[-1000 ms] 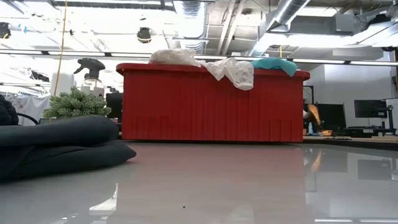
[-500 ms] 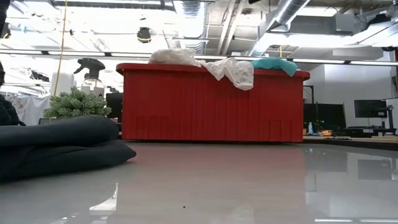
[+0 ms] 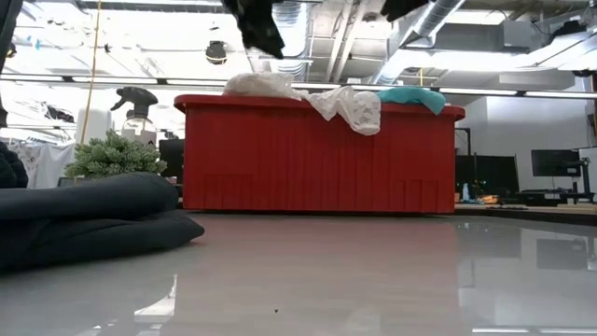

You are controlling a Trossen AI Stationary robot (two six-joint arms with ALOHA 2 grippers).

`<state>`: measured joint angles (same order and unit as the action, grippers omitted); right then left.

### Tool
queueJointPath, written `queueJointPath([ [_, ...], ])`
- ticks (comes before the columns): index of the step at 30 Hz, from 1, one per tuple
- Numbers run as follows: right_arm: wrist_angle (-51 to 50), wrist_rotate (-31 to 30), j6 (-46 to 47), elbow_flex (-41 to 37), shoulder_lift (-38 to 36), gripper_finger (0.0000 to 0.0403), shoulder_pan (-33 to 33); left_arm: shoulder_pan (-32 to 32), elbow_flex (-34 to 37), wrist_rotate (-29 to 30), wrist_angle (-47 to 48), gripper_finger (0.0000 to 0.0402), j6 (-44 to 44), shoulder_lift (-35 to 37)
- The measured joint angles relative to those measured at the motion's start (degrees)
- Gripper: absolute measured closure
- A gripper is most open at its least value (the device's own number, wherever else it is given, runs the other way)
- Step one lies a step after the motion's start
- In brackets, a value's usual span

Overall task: Fold Laundry from Bin
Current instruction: Fold the white dress

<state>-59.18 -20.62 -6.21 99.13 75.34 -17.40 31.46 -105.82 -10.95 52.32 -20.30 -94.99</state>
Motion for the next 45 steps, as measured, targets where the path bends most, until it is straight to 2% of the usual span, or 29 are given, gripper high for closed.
queueJointPath([
  [5,-0.39,4.52,-3.30,0.00,-1.63,0.0158,-5.33,0.70,13.02,0.33,-14.83,0.0173,-1.05,3.69],
  [9,-0.34,9.94,-5.18,0.02,-2.39,0.0158,-10.09,0.24,19.95,2.61,-17.56,0.0173,-3.85,6.66],
  [12,-0.15,12.34,-5.91,0.02,-2.18,0.0158,-13.10,0.34,24.95,-1.76,-19.16,0.0173,-4.97,8.15],
  [14,0.02,13.34,-5.89,0.02,-1.93,0.0158,-14.69,0.34,27.79,-4.68,-23.07,0.0173,-2.40,8.98],
  [16,-0.17,14.49,-5.91,0.02,-1.64,0.0159,-16.02,-0.11,29.79,-4.27,-26.25,0.0173,-0.73,10.37],
  [20,-0.08,16.61,-5.91,0.02,-1.05,0.0159,-17.68,-0.70,32.13,3.12,-26.73,0.0173,-3.49,13.17],
  [25,0.26,17.85,-5.89,0.02,-1.01,0.0159,-18.42,-0.61,35.28,4.30,-26.34,0.0173,-5.49,13.93],
  [32,1.68,17.90,-5.89,0.02,-1.01,0.0159,-18.24,-0.39,37.67,5.40,-26.50,0.0177,-1.03,13.52],
  [34,2.01,17.90,-5.87,0.02,-1.01,0.0159,-18.26,-0.33,37.13,5.45,-25.82,0.0193,-0.41,13.78],
  [37,2.37,17.90,-5.87,0.02,-1.01,0.0159,-18.26,-0.33,35.32,5.53,-25.48,0.0243,-0.49,14.43],
  [42,2.34,17.90,-5.84,0.02,-1.01,0.0159,-18.26,0.23,34.36,6.29,-25.81,0.0370,-2.00,14.79],
  [45,2.48,17.90,-5.84,0.02,-1.01,0.0159,-18.26,0.31,34.47,7.13,-26.81,0.0393,-2.42,14.22],
])
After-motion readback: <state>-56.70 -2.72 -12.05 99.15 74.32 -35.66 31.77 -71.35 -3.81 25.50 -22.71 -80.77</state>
